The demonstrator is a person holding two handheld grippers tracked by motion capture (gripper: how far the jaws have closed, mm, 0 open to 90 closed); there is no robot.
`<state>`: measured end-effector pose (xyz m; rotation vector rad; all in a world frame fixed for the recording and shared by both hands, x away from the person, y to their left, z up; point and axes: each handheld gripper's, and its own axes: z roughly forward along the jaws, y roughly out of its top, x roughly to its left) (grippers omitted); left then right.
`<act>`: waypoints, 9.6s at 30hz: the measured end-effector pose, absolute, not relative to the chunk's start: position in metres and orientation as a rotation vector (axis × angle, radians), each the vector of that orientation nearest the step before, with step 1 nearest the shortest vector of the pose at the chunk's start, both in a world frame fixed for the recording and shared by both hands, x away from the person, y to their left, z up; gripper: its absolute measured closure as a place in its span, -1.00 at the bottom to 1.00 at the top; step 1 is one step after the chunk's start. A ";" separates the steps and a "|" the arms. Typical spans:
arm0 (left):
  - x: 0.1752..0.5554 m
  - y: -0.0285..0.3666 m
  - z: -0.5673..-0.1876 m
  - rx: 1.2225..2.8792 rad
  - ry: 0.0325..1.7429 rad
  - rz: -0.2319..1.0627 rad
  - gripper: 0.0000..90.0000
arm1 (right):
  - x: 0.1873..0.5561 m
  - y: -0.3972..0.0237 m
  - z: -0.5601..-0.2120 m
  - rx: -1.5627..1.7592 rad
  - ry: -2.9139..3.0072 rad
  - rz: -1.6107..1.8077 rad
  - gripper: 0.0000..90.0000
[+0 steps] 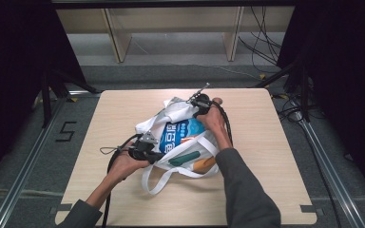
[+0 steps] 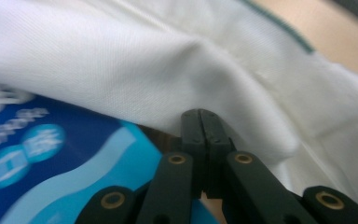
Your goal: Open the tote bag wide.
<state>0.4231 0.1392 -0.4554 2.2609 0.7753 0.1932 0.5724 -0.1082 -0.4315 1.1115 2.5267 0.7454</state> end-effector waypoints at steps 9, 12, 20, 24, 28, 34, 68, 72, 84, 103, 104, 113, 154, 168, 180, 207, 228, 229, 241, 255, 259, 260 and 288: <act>0.457 0.127 -0.418 2.179 0.810 0.256 0.92 | 0.498 -0.128 -0.405 0.858 2.635 0.915 1.00; 0.489 0.119 -0.415 2.197 0.904 0.287 0.93 | 0.479 -0.138 -0.412 0.801 2.680 0.876 1.00; 0.526 0.140 -0.442 2.311 1.077 0.427 0.99 | 0.429 -0.170 -0.452 0.781 2.806 0.763 1.00; 0.524 0.139 -0.441 2.301 1.097 0.428 0.99 | 0.427 -0.177 -0.460 0.821 2.783 0.853 1.00; 0.501 0.124 -0.425 2.296 0.950 0.393 0.95 | 0.427 -0.175 -0.432 0.784 2.707 0.947 1.00; 0.480 0.116 -0.428 2.326 0.846 0.313 0.91 | 0.455 -0.177 -0.399 0.799 2.492 1.077 1.00; 0.505 0.148 -0.444 2.283 1.020 0.326 0.98 | 0.423 -0.167 -0.452 0.754 2.734 0.934 1.00; 0.493 0.141 -0.434 2.267 0.965 0.351 0.88 | 0.421 -0.162 -0.445 0.736 2.676 0.954 1.00; 0.493 0.195 -0.423 2.072 1.082 0.409 0.88 | 0.456 -0.189 -0.425 0.887 2.390 1.080 1.00; 0.454 0.168 -0.432 2.114 0.912 0.303 0.83 | 0.420 -0.181 -0.427 0.759 2.493 1.049 1.00; 0.450 0.168 -0.435 2.131 0.906 0.298 0.83 | 0.415 -0.181 -0.430 0.771 2.525 1.040 1.00; 0.437 0.173 -0.439 2.142 0.876 0.279 0.84 | 0.406 -0.183 -0.435 0.772 2.522 1.088 0.99; 0.398 0.177 -0.416 1.965 0.854 0.260 0.09 | 0.399 -0.212 -0.418 0.904 2.353 1.215 0.38; 0.393 0.173 -0.415 1.961 0.840 0.260 -0.06 | 0.397 -0.213 -0.420 0.898 2.345 1.220 0.22; 0.385 0.172 -0.409 1.959 0.832 0.265 -0.20 | 0.391 -0.216 -0.417 0.882 2.305 1.232 0.03; 0.346 0.173 -0.413 1.980 0.799 0.285 -0.28 | 0.370 -0.227 -0.420 0.932 2.278 1.228 -0.15; 0.321 0.178 -0.431 1.983 0.788 0.293 -0.31 | 0.347 -0.234 -0.430 0.969 2.281 1.227 -0.27; 0.320 0.178 -0.432 1.975 0.790 0.296 -0.31 | 0.347 -0.235 -0.431 0.954 2.281 1.227 -0.28; 0.310 0.184 -0.449 1.957 0.811 0.281 -0.34 | 0.333 -0.240 -0.441 0.985 2.285 1.220 -0.36; 0.296 0.187 -0.463 1.958 0.820 0.271 -0.40 | 0.319 -0.251 -0.456 1.009 2.287 1.188 -0.37; 0.292 0.186 -0.467 1.968 0.817 0.275 -0.42 | 0.313 -0.253 -0.459 1.024 2.303 1.179 -0.37; 0.291 0.186 -0.468 1.972 0.814 0.284 -0.42 | 0.312 -0.253 -0.461 1.015 2.301 1.178 -0.37; 0.271 0.185 -0.491 2.014 0.834 0.285 -0.50 | 0.266 -0.272 -0.488 1.093 2.364 1.119 -0.40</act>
